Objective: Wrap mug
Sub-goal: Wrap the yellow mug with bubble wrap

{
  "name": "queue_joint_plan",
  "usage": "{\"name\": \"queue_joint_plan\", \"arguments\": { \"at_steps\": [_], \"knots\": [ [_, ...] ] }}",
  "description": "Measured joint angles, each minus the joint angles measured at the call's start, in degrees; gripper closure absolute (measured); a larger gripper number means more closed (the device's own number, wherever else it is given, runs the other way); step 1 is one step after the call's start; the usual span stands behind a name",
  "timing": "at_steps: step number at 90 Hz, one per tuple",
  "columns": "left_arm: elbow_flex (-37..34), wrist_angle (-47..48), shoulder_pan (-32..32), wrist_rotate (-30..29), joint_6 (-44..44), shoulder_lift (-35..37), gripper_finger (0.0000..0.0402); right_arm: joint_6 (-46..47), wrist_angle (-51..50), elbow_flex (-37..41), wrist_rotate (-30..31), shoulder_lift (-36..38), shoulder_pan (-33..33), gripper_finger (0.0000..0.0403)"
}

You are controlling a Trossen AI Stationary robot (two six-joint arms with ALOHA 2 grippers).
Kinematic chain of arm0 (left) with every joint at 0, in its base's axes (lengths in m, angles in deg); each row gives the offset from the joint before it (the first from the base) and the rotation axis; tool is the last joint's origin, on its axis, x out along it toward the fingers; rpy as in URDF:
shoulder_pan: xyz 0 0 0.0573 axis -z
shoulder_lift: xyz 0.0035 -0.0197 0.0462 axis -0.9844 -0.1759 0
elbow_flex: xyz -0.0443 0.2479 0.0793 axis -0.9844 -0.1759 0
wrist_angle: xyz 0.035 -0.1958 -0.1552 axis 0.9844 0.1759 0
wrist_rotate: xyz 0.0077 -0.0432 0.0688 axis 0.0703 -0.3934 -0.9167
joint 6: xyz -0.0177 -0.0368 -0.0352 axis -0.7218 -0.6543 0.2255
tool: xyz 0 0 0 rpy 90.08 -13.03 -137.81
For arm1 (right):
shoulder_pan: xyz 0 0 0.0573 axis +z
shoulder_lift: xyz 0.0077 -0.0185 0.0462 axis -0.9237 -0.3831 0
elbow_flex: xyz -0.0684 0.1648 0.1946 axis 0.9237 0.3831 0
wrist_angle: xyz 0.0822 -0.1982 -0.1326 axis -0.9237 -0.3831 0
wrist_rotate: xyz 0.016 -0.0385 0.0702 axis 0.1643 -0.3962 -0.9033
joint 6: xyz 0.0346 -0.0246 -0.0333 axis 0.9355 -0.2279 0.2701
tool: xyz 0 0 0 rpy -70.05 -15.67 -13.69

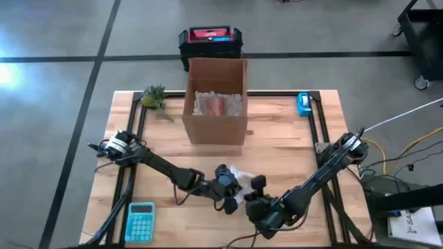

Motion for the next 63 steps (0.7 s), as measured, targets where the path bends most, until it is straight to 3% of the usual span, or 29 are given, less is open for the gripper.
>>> {"name": "queue_joint_plan", "arguments": {
  "at_steps": [30,51,63],
  "knots": [
    [0.0,0.2,0.0,1.2,0.0,0.0,0.0402,-0.5,-5.5,-0.3,-4.7,0.2,-4.7,0.0384],
    [0.0,-0.1,0.1,1.6,0.3,0.0,0.0402,-0.5,-5.4,0.1,-19.5,0.5,-7.9,0.0384],
    [0.0,-0.5,0.1,1.8,0.6,0.0,0.0402,0.9,-6.3,1.2,-21.8,0.4,-9.0,0.0384]
  ]
}}
